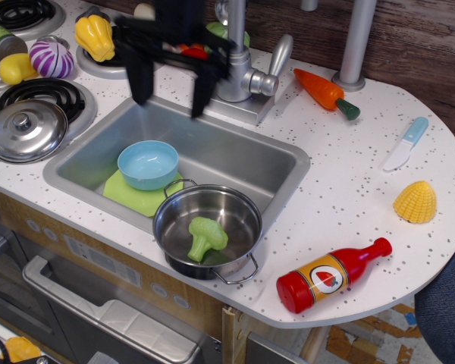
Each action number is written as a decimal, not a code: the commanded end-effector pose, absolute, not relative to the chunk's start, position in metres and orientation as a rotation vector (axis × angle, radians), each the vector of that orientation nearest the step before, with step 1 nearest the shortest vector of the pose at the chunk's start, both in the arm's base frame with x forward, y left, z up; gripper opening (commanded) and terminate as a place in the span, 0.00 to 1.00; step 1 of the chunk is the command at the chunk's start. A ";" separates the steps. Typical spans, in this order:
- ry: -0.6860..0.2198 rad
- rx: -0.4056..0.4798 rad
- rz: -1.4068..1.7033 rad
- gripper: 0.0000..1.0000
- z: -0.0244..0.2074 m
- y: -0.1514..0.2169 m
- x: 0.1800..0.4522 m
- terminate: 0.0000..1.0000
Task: Take broccoli out of pan
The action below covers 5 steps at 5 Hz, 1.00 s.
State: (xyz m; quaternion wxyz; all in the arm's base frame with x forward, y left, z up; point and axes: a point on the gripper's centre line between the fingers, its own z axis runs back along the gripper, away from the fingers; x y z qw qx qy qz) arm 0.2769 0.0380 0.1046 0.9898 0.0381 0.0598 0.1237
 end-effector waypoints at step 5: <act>-0.091 0.131 0.090 1.00 0.036 0.010 0.248 0.00</act>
